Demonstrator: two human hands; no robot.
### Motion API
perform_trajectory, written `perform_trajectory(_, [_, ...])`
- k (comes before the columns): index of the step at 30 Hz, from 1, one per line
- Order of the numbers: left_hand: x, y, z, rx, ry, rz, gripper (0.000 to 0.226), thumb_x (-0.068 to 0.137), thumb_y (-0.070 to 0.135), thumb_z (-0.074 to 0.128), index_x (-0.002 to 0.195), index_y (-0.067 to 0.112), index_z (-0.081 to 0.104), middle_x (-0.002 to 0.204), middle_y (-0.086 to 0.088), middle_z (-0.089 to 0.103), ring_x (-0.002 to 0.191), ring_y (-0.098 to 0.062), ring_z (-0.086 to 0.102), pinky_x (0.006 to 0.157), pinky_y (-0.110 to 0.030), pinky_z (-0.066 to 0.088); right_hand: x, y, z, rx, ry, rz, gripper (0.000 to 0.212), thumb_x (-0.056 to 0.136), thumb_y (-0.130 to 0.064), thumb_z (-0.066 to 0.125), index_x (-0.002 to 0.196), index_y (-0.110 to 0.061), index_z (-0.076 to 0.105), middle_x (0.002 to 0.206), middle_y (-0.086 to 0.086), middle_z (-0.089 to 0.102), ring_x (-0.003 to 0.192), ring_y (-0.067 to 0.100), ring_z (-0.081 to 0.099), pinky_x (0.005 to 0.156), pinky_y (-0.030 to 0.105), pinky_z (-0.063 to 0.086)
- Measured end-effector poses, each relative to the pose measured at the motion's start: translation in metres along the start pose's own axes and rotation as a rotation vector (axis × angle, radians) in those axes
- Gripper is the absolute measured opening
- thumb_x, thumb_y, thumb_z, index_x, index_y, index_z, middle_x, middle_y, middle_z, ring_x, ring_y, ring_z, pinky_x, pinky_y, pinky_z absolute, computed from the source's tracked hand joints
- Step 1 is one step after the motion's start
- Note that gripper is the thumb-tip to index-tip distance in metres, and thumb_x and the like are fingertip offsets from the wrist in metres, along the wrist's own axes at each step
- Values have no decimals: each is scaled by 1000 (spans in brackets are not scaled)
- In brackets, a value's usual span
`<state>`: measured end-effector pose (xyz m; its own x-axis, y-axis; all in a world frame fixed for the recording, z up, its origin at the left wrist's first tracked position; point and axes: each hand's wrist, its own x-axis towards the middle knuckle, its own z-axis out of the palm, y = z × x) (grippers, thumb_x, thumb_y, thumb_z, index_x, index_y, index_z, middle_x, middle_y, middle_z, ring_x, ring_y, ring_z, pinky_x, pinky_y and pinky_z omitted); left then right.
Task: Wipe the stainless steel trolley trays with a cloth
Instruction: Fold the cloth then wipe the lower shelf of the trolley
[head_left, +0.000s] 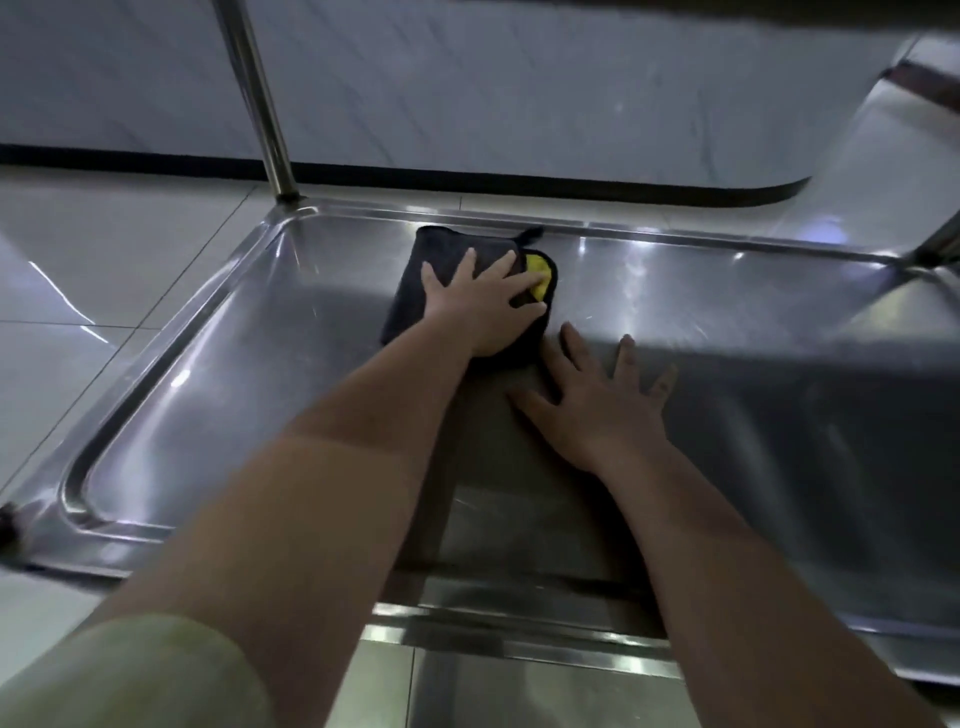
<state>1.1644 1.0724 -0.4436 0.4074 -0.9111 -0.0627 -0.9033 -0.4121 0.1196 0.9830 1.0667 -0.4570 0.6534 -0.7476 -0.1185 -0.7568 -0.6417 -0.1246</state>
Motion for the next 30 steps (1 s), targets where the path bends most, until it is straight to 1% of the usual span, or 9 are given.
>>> perform_trajectory(4, [-11,-86,-9,11,35,-138,53,91,71,27,143,60,18,162,17,5,150,-26,2,109,-71,-1,9,19,-13,34,-31,-35,85,70,-93,13,145,-58,-8,158,-26,-13,147,30,-17,107,73,-7])
perform_trajectory(7, [-28,-174,-18,32,28,-332,51,92,71,26,141,62,19,162,14,6,149,-31,4,107,-74,-1,5,21,-11,37,10,-59,80,75,-90,13,145,-58,-8,159,-25,-12,147,30,-18,107,71,-11])
perform_trajectory(10, [-36,-217,-17,68,12,-463,51,90,72,25,140,63,19,162,13,5,149,-34,0,107,-74,-3,3,13,-5,21,31,-68,81,74,-90,11,146,-57,-7,159,-24,-12,147,31,-19,106,72,-10])
perform_trajectory(15, [-8,-151,-14,2,27,-457,55,89,73,21,142,60,19,163,13,2,148,-35,-4,106,-74,-5,2,13,-3,4,46,-60,84,75,-89,11,148,-53,-6,160,-22,-11,147,34,-18,105,75,-9])
perform_trajectory(19, [19,-33,-5,10,25,-120,53,92,68,23,144,59,15,163,13,1,149,-34,-3,108,-73,-2,0,18,-7,69,87,-68,87,78,-86,28,152,-46,5,162,-18,-1,149,31,-10,104,74,-8])
perform_trajectory(22, [20,25,-1,75,1,66,54,96,61,29,147,55,11,163,9,-1,148,-35,-5,109,-73,-1,-2,27,-12,319,228,-6,83,80,-80,37,151,-39,20,161,-9,19,149,23,4,112,66,-4])
perform_trajectory(24, [13,32,2,97,-9,93,57,96,60,32,147,54,9,163,10,-3,149,-33,-6,110,-72,-2,-3,32,-13,447,277,63,77,84,-78,32,150,-39,23,160,-5,24,149,25,5,117,59,-1])
perform_trajectory(27, [-5,16,2,59,24,133,57,94,64,32,146,56,10,163,12,1,149,-27,-3,113,-66,-3,-6,33,-12,371,214,51,76,84,-78,26,150,-41,21,161,-4,20,149,29,0,116,55,-8])
perform_trajectory(30, [-22,-34,-8,7,19,-1,55,94,65,31,147,55,16,163,14,3,150,-24,0,114,-64,-1,-9,31,-12,287,179,19,75,84,-78,28,150,-41,25,162,-4,18,149,30,-2,116,55,-10])
